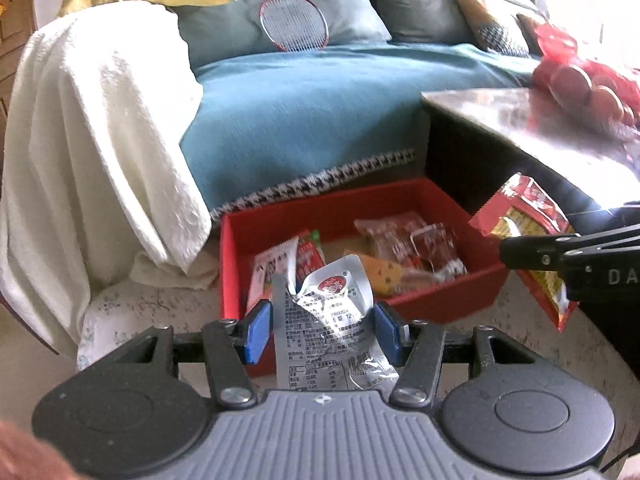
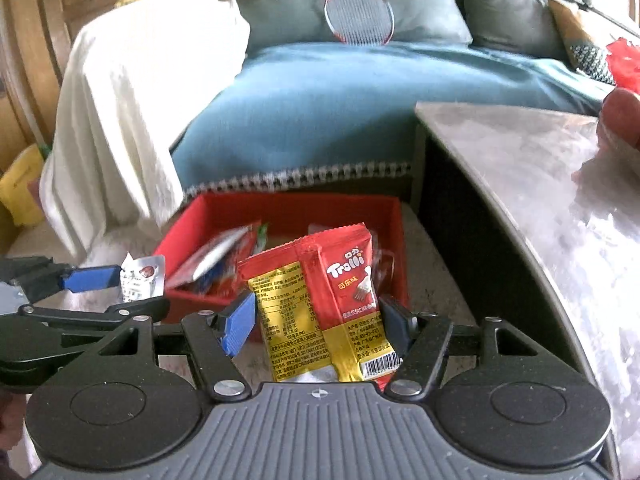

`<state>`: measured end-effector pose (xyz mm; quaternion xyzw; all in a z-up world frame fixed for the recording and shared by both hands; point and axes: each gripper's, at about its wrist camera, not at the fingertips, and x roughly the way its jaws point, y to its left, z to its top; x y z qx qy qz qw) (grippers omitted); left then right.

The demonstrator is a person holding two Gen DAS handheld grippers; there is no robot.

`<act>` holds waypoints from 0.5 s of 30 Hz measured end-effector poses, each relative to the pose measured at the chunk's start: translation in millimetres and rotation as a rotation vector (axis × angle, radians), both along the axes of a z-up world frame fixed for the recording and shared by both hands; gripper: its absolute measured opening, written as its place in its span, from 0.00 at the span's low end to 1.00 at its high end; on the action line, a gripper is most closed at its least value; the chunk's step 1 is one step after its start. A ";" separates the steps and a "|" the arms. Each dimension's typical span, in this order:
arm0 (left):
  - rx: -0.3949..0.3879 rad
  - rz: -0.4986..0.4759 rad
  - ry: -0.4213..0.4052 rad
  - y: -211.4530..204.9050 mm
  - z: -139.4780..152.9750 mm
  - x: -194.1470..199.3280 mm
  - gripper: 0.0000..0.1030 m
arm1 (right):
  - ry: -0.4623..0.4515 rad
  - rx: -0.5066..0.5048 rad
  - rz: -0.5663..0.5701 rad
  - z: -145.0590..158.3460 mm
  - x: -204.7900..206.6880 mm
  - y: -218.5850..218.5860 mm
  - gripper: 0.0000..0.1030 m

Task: Organize snacks
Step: 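Lift and carry the wrapper and Trolli pack over the red box with both tools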

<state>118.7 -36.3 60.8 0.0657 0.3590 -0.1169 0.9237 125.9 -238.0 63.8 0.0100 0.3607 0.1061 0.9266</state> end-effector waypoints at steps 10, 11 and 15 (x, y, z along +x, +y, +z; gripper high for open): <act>-0.031 0.041 -0.070 -0.3 23.7 12.9 0.47 | -0.117 0.034 -0.049 27.3 6.1 -3.1 0.71; -0.037 0.044 -0.076 -0.4 26.2 14.4 0.47 | -0.132 0.038 -0.052 30.7 6.8 -2.8 0.71; -0.048 0.058 -0.109 -1.5 36.0 20.1 0.47 | -0.173 0.054 -0.065 39.4 8.6 -2.2 0.70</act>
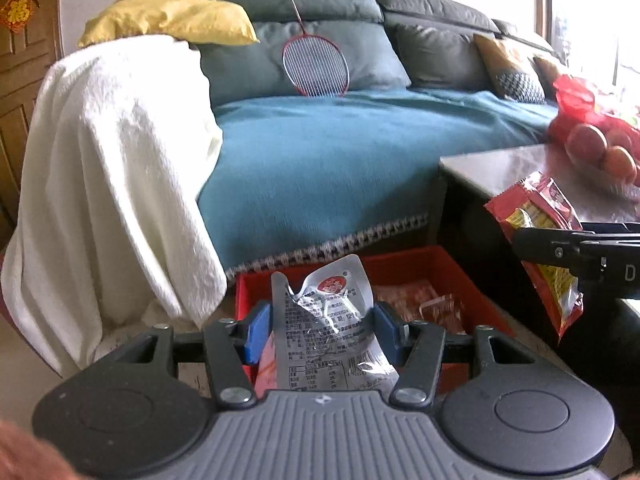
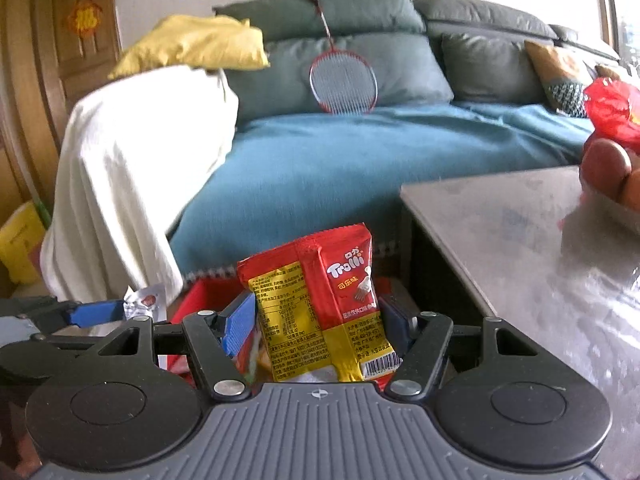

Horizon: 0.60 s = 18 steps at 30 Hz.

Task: Organize snacks
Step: 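Lift and carry the wrapper and Trolli pack over the red box with both tools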

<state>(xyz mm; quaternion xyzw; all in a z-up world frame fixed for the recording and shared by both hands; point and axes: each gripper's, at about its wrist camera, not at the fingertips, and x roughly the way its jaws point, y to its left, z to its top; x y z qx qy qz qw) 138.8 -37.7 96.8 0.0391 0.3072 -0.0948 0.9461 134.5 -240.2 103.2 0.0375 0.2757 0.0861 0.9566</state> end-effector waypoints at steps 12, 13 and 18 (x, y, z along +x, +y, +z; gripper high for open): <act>-0.032 0.046 -0.075 3.0 20.5 39.2 0.47 | -0.084 0.012 -0.040 13.3 16.7 4.3 0.71; -0.029 0.047 -0.077 3.1 20.5 41.7 0.47 | -0.088 0.011 -0.042 13.1 19.5 4.7 0.71; -0.026 0.054 -0.075 4.2 18.7 49.8 0.47 | -0.090 0.002 -0.054 9.7 28.1 5.3 0.71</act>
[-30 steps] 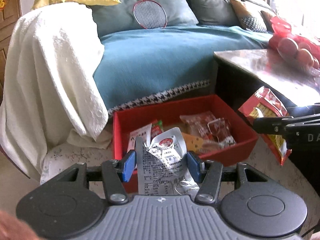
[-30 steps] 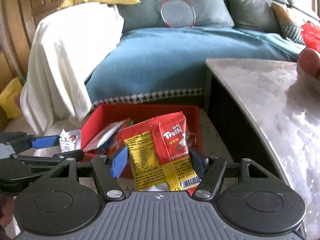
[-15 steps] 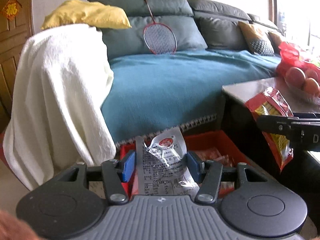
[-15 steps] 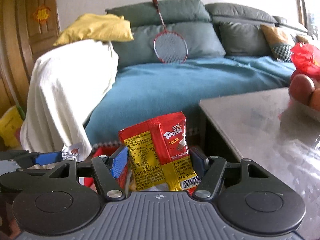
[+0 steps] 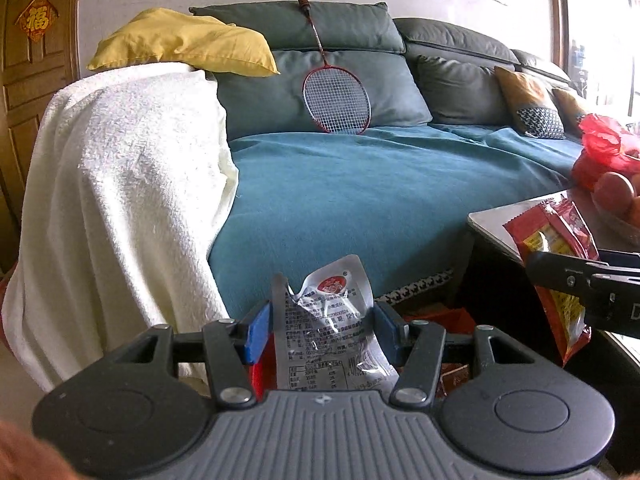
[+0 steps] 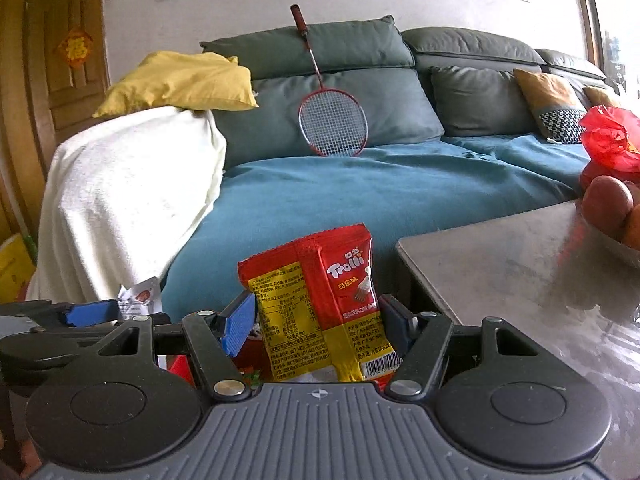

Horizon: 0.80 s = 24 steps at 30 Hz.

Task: Organize snacks
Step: 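Lift and carry the wrapper and Trolli pack over the red box with both tools, then lower both items into the red box and open both tools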

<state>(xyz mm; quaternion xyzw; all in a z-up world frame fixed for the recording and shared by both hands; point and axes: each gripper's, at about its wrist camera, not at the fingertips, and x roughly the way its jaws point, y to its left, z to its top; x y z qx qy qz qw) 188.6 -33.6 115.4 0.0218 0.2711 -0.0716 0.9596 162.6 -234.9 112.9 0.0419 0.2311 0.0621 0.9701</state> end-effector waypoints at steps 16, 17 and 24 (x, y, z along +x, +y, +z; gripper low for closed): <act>0.011 0.011 0.018 -4.9 -16.1 31.6 0.47 | 0.047 -0.052 -0.014 -13.3 28.4 -0.6 0.49; 0.018 0.007 0.029 -7.6 -22.6 35.2 0.47 | 0.069 -0.065 -0.017 -20.7 36.2 0.3 0.47; 0.052 -0.046 0.149 -30.0 -70.7 60.2 0.47 | 0.196 -0.099 -0.015 -60.6 71.1 2.9 0.48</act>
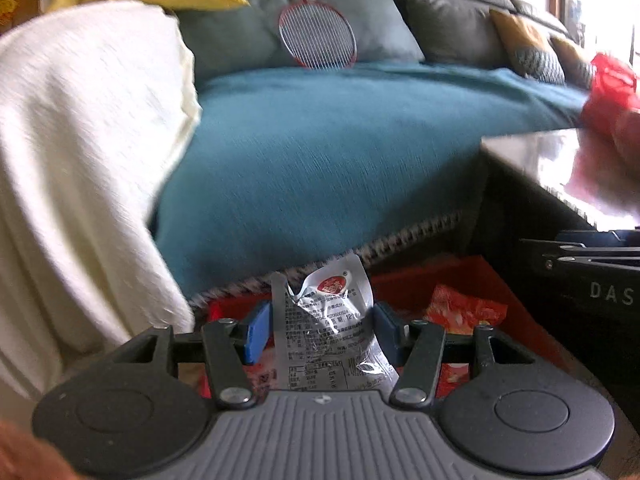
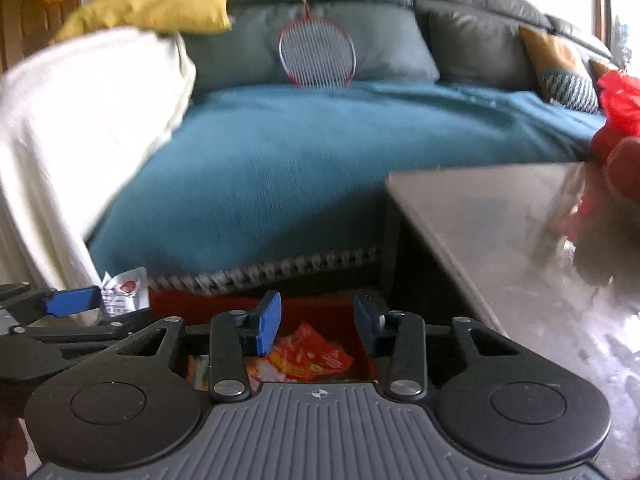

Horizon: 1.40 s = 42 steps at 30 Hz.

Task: Organize snacks
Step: 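Lower both items into the red box and open both tools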

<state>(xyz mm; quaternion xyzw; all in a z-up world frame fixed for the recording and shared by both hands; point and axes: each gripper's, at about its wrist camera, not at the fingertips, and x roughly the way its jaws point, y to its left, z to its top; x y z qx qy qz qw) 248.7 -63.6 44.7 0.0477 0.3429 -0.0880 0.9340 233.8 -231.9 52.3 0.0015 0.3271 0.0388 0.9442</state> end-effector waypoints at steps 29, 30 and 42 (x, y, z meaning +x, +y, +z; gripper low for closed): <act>0.098 -0.024 0.114 -16.2 -30.1 5.8 0.58 | 0.134 -0.069 0.026 -35.7 8.3 16.6 0.62; 0.101 -0.025 0.114 -16.5 -29.5 5.2 0.58 | 0.133 -0.070 0.026 -35.2 8.1 16.8 0.63; 0.121 -0.014 0.093 -13.8 -16.0 -9.3 0.59 | 0.128 -0.080 0.006 -24.0 -6.5 8.5 0.69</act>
